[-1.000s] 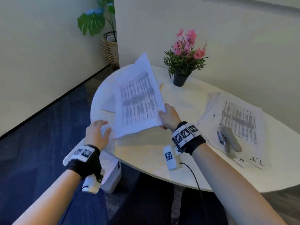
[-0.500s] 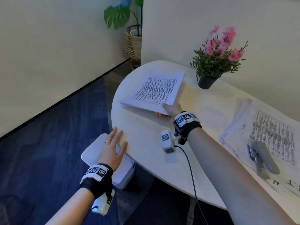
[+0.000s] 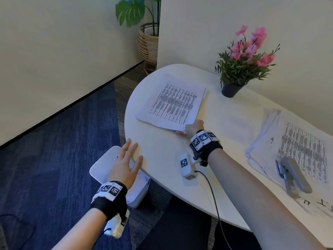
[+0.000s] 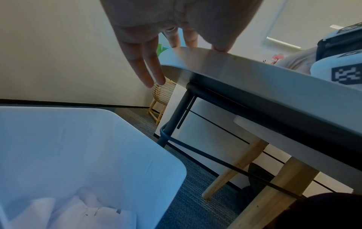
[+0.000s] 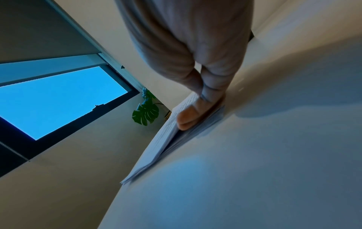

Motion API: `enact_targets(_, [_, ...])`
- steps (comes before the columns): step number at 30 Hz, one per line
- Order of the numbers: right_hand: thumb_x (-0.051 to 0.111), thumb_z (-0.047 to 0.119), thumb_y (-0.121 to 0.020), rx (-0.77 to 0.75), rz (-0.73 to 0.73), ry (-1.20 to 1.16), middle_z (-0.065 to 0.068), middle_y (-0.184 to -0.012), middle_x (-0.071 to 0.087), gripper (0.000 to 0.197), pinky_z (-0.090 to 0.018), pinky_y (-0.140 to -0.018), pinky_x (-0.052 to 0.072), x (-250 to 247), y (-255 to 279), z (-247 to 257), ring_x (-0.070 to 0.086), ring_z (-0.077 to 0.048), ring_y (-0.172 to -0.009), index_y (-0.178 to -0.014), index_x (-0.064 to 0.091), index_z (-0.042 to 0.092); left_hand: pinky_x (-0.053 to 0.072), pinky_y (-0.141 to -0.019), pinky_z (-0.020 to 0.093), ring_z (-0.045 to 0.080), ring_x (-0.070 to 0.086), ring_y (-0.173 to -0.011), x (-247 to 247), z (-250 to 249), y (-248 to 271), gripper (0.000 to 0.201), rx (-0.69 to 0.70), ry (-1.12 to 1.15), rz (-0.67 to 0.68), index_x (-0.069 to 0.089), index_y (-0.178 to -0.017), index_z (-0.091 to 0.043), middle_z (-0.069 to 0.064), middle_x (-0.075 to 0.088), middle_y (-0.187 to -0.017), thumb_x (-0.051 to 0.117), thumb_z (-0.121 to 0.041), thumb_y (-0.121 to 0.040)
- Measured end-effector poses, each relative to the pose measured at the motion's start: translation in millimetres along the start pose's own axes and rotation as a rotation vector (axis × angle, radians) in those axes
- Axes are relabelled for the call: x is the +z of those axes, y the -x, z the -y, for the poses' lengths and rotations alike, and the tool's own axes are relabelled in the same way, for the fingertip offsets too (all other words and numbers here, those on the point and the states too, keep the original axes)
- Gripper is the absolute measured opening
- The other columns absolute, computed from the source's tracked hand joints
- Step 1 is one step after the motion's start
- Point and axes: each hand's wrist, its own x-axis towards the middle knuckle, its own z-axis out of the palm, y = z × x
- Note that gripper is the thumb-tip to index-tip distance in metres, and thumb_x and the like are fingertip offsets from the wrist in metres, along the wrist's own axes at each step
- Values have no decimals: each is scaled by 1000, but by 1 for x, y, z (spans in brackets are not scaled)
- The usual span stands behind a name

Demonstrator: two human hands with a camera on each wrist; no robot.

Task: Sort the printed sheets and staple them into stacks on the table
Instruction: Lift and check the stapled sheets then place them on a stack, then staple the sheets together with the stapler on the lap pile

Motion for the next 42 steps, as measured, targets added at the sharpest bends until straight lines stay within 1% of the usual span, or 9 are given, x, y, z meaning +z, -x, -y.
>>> enact_targets(5, [25,-1,-94,-304,-84,958,2,-64,15,40,-23,-54,12,-9,57,9,14,-12,-56,-63,18,22,34,-105,31,-7,27,-125,3,4,-1,47,25,18,-8,38,-140,-37,-29,13,-150,46,-43,-94])
enact_targets(10, [37,10,-98,-98,-61,373,11,-76,10,27,-19,-64,42,-4,31,2,34,-14,-64,-85,21,27,38,-104,34,-8,28,-121,5,3,0,47,14,15,-10,37,-140,-38,-28,13,-151,45,-44,-94])
enact_targets(14, [33,20,-100,-165,-73,711,2,-70,30,30,-21,-69,31,-5,24,-1,32,-13,-62,-71,34,16,43,-102,38,-6,29,-124,7,5,0,48,25,20,-14,35,-140,-39,-29,11,-152,43,-46,-94])
enact_targets(18, [36,9,-99,-36,-165,460,-5,-74,27,16,-28,-73,30,-4,34,7,33,-18,-84,-83,34,10,45,-99,38,-6,30,-124,7,6,1,48,22,25,-13,35,-140,-40,-30,10,-152,42,-47,-94])
enact_targets(21, [37,8,-98,-63,-147,339,-16,-118,46,26,-27,-78,43,-4,33,7,47,-20,-97,-124,38,2,44,-98,37,6,39,-129,8,4,1,47,22,24,-17,35,-141,-39,-29,11,-153,43,-45,-95])
enact_targets(24, [45,19,-98,-121,-163,483,-18,-144,27,53,-30,-84,42,-15,42,9,47,-32,-120,-140,20,-2,43,-100,35,13,43,-128,7,3,1,47,18,31,-12,35,-141,-36,-29,11,-151,45,-41,-96])
enact_targets(33, [55,34,-92,-339,-305,713,-12,-118,57,46,-41,-90,47,-164,77,-45,55,-30,-108,-129,41,11,16,-116,37,25,26,-139,8,1,1,44,21,-164,-78,46,-138,-24,-6,29,-154,49,-34,-96])
enact_targets(38, [61,37,-87,-25,-637,901,-23,-135,34,56,-49,-100,35,-265,86,-101,35,-39,-125,-128,41,5,22,-114,41,31,32,-136,16,-4,12,33,191,-216,-126,62,-122,-11,8,52,-138,62,-9,-88])
enact_targets(42, [62,31,-87,44,-498,781,-18,-100,55,41,-34,-70,47,-301,82,-132,55,-31,-87,-109,48,-1,37,-103,46,29,46,-122,25,-24,19,21,278,-283,-64,68,-106,-19,2,61,-124,58,-19,-87])
